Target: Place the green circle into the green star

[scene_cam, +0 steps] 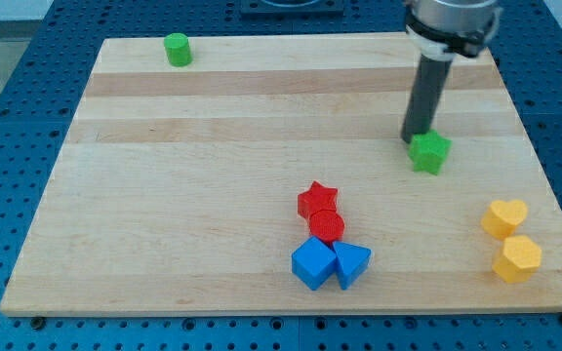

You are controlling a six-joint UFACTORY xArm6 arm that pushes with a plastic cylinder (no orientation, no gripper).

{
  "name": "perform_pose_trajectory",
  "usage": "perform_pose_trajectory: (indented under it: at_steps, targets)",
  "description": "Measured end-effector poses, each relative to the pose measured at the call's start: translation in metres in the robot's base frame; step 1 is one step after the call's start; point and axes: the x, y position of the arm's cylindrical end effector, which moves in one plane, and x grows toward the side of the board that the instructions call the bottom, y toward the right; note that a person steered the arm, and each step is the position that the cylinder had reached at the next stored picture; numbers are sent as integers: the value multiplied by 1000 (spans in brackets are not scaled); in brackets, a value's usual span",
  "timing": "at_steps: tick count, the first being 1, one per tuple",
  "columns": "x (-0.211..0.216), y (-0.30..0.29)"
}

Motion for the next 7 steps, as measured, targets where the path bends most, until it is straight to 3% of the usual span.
perform_pose_trajectory:
  at_steps: [2,3,4,7]
  targets:
    - [61,49]
    - [59,48]
    - [-5,-14]
    - [-46,-330]
